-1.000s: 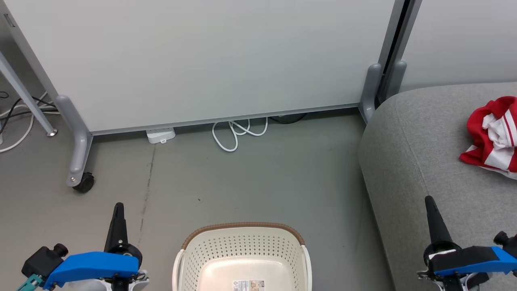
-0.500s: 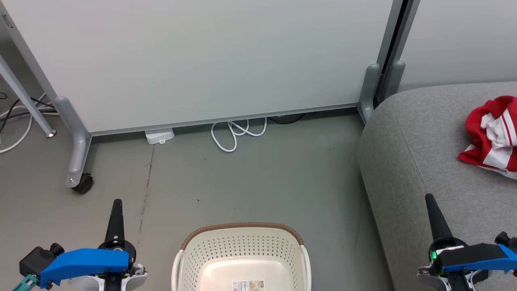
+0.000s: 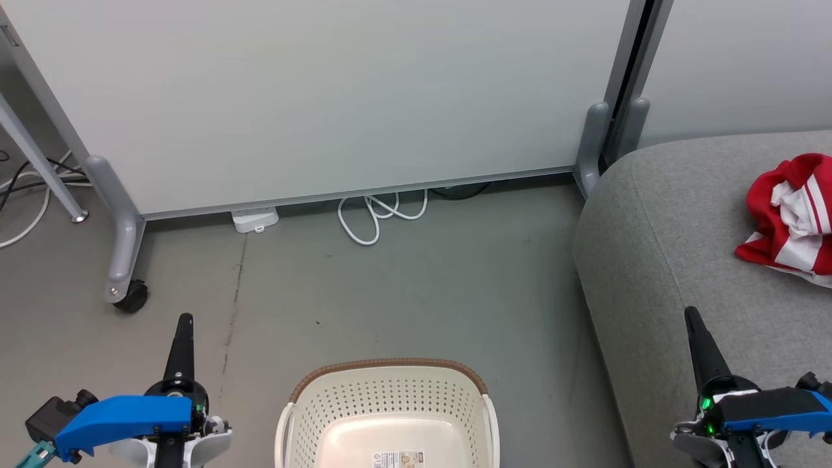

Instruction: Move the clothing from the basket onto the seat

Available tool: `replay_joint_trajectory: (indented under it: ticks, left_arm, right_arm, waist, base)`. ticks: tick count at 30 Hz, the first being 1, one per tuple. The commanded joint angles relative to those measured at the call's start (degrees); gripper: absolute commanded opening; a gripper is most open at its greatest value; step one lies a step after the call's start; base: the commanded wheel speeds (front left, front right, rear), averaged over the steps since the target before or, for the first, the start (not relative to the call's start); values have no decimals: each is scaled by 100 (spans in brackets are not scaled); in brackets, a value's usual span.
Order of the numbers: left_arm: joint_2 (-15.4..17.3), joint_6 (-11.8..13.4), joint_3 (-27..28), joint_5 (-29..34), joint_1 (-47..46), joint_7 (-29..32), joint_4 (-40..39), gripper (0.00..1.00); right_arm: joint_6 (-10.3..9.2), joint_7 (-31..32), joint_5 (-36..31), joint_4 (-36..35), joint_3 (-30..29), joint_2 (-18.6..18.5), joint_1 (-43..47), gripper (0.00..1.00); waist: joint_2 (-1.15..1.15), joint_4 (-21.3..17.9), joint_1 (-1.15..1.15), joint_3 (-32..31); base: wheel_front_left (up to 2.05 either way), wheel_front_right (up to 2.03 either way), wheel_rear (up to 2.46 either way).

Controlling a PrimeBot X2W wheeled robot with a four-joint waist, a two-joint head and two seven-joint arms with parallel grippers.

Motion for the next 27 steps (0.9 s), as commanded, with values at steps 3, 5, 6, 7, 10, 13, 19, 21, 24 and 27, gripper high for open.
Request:
replay_joint_trajectory:
  ticks: [3,5,6,7,10,13,19,21,24,27]
  left_arm:
    - [8,-25,41,-207,-112,56,-50,0]
    - [8,-28,52,-304,-120,84,-52,0]
    - [8,-30,58,-348,-119,99,-52,0]
    - [8,-31,63,-396,-121,109,-51,0]
    - [8,-35,82,-537,-135,149,-53,0]
    - [8,-39,99,-671,-144,176,-55,0]
    - [8,-48,126,-937,-165,248,-56,0]
    - [8,-51,136,-1017,-173,268,-56,0]
    - [8,-54,147,-1142,-182,304,-57,0]
    - [8,-59,158,-1265,-176,327,-56,0]
  right_arm:
    - [3,64,223,-11,-20,-7,-121,0]
    - [3,89,325,-9,-25,-7,-129,0]
    - [3,100,373,-8,-27,-7,-132,0]
    - [3,109,423,-6,-30,-7,-136,0]
    - [4,151,559,-2,-37,-7,-150,0]
    - [4,183,701,1,-44,-7,-143,0]
    - [4,255,963,9,-59,-7,-170,0]
    - [4,279,1053,11,-64,-7,-178,0]
    - [4,310,1182,15,-70,-7,-180,0]
    - [4,335,1302,19,-76,-7,-184,0]
  waist:
    - [0,-5,0,-1]
    - [0,-8,0,-2]
    - [0,-10,0,-2]
    - [0,-11,0,-2]
    - [0,-16,0,-3]
    - [0,-21,0,-4]
    - [0,-30,0,-6]
    - [0,-33,0,-6]
    - [0,-38,0,-7]
    - [0,-43,0,-8]
  base:
    - [0,0,0]
    - [0,0,0]
    - [0,0,0]
    - [0,0,0]
    - [0,0,0]
    - [0,0,0]
    - [0,0,0]
    - [0,0,0]
    - [0,0,0]
    - [0,0,0]
